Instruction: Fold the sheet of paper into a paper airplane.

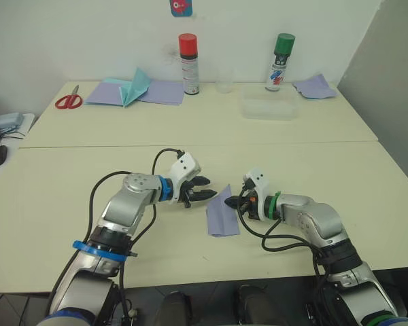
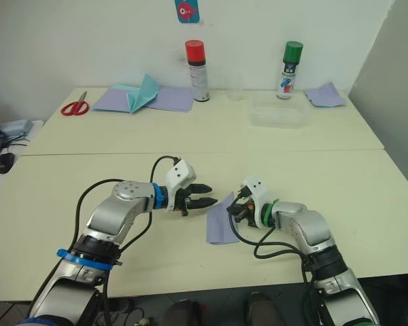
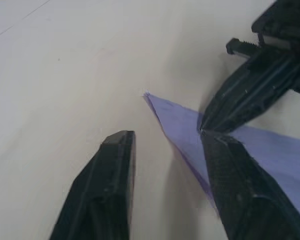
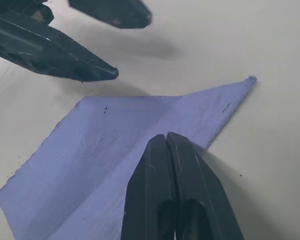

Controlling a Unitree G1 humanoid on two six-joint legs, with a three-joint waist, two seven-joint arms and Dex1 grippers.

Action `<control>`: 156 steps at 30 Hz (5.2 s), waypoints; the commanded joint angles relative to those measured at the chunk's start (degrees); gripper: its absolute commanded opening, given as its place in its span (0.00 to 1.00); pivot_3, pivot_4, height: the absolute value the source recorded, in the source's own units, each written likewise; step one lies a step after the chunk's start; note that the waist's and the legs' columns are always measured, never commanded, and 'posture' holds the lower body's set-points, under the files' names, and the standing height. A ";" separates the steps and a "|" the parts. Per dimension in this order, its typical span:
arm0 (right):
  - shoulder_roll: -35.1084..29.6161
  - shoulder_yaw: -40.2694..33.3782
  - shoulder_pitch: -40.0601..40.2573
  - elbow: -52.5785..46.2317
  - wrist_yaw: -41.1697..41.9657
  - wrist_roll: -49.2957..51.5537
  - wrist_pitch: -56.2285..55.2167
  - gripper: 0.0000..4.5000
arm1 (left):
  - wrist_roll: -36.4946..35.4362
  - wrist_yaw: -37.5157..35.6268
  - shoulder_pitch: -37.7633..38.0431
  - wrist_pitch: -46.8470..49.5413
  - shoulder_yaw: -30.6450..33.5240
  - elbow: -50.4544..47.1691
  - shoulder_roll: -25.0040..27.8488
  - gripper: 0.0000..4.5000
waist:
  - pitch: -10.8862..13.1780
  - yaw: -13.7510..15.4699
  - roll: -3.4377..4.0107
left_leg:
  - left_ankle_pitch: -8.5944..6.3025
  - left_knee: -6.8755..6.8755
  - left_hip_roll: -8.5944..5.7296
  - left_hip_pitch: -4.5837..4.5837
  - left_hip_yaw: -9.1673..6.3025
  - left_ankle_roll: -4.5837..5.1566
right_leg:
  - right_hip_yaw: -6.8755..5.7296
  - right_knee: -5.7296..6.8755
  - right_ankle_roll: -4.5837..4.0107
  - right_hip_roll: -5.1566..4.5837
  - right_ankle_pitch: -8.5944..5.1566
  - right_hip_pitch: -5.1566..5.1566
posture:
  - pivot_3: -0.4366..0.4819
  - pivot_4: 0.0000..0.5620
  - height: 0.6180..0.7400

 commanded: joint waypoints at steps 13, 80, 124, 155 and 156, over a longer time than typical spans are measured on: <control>-0.88 2.47 1.93 -2.63 0.68 -1.64 1.10 0.00 | 0.59 -2.55 -8.19 4.45 -4.53 11.99 -4.34 0.50 | 0.01 0.08 -0.01 | 0.00 -0.03 -0.03 -0.05 0.00 0.00 | -0.03 -0.03 -0.01 0.01 -0.01 0.00 | 0.48 0.27 1.00; -2.16 0.66 -0.03 9.77 2.65 -9.06 -16.98 0.00 | 9.73 -2.10 7.32 -5.79 -13.29 -5.19 4.12 0.00 | -0.03 0.79 -0.01 | -0.02 0.09 -0.01 0.25 -0.01 0.03 | 0.04 0.01 -0.07 -0.02 -0.04 0.27 | 0.48 0.27 1.00; -10.10 5.42 8.52 -5.81 13.55 -9.98 -14.83 0.00 | 10.97 -2.59 7.35 -8.49 -13.43 -2.43 4.56 0.00 | -0.09 0.72 0.03 | -0.05 -0.06 -0.03 0.43 0.04 0.07 | 0.11 -0.04 -0.44 -0.07 -0.23 0.38 | 0.48 0.27 1.00; -14.33 7.22 12.26 -11.75 16.72 -7.17 -10.13 0.00 | 11.38 -2.13 8.13 -8.97 -13.92 -2.40 4.69 0.00 | -0.12 1.00 0.01 | -0.05 -0.07 -0.02 0.44 0.01 0.07 | 0.11 -0.06 -0.51 -0.08 -0.27 0.39 | 0.48 0.27 1.00; -15.16 7.46 12.93 -13.08 17.50 -6.51 -9.40 0.00 | 11.40 -2.08 8.19 -9.01 -13.94 -2.37 4.67 0.00 | -0.13 1.00 0.01 | -0.05 -0.06 -0.02 0.44 0.01 0.07 | 0.12 -0.06 -0.52 -0.08 -0.28 0.39 | 0.48 0.27 1.00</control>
